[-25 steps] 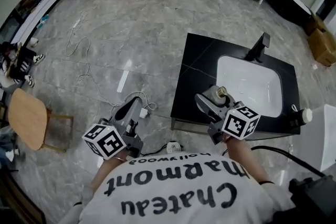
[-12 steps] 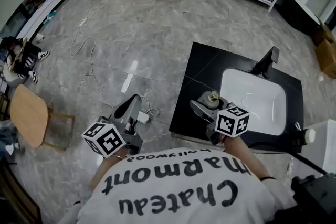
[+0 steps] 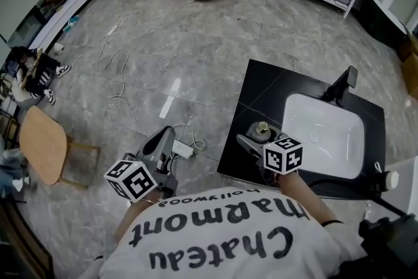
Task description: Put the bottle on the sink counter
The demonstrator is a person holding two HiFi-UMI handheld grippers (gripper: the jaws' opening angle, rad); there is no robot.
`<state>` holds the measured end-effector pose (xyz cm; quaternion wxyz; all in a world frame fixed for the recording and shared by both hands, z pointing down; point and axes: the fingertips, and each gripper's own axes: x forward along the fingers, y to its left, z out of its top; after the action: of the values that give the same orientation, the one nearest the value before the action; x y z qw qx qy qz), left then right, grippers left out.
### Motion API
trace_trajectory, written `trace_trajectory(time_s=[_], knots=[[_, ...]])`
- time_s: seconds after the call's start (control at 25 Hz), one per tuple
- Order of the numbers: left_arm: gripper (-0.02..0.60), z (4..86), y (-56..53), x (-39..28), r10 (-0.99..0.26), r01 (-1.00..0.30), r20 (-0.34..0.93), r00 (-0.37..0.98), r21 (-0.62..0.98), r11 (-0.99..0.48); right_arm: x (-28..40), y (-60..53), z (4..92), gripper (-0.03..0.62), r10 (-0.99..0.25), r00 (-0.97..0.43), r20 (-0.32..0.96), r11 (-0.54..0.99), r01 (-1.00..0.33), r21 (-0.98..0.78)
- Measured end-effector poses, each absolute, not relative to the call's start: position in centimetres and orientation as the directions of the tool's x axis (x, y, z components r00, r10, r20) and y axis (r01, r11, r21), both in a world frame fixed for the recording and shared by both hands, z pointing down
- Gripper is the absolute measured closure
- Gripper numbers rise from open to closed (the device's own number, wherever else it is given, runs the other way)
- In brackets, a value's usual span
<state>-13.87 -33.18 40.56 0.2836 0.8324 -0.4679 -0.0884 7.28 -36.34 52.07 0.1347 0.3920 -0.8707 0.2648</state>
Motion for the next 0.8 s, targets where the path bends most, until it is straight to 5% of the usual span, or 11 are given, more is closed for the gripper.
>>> trace_trajectory(time_s=[0.8], knots=[[0.566, 41.8, -32.4, -16.4, -0.856, -0.74, 0.117, 0.504, 0.569, -0.358, 5.9, -35.6, 54.4, 0.249, -0.579, -0.621, 0.527, 0.592, -0.766, -0.252]])
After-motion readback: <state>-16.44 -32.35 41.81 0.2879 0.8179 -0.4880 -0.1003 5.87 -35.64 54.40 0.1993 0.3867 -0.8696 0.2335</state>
